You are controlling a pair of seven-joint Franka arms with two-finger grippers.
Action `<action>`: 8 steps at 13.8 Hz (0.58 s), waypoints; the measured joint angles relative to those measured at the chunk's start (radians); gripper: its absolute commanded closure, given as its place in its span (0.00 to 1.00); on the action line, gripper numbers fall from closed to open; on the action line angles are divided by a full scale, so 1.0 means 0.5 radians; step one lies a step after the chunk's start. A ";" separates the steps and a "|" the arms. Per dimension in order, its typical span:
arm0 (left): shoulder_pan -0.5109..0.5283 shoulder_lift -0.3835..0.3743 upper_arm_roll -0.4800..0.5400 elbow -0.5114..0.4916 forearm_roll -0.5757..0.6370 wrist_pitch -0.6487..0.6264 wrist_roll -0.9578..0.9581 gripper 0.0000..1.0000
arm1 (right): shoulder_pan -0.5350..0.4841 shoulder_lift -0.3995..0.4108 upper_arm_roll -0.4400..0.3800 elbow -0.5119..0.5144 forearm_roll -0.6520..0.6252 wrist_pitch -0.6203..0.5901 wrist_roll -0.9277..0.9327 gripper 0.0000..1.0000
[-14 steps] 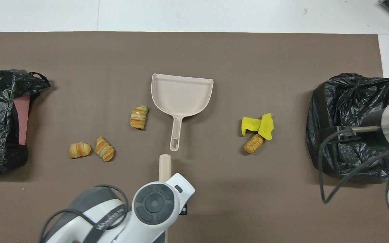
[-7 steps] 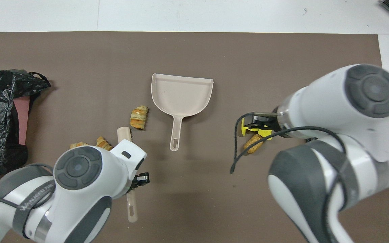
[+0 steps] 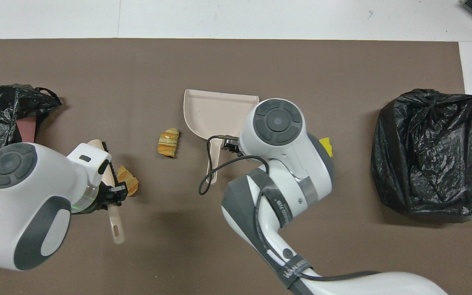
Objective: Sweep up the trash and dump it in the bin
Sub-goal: 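Lift the brush with the left gripper while the right gripper grasps the dustpan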
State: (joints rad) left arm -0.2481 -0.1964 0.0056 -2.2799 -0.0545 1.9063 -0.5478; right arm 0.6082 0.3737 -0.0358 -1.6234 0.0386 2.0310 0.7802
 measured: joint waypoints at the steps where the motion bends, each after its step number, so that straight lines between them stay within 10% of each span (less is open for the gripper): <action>1: 0.091 -0.003 0.001 -0.025 0.006 0.007 0.084 1.00 | 0.047 0.087 0.000 0.070 0.000 0.033 0.040 0.00; 7: 0.359 -0.035 -0.003 -0.431 0.085 0.402 0.374 1.00 | 0.142 0.311 0.025 0.182 0.000 0.201 0.050 0.00; 8: 0.357 -0.036 -0.014 -0.474 0.085 0.447 0.377 1.00 | 0.145 0.314 0.028 0.182 0.000 0.201 0.033 0.14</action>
State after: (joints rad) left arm -0.0695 -0.2143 -0.0016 -2.5167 -0.0119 2.1297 -0.3595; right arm 0.6806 0.5308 -0.0217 -1.5325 0.0386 2.1317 0.7965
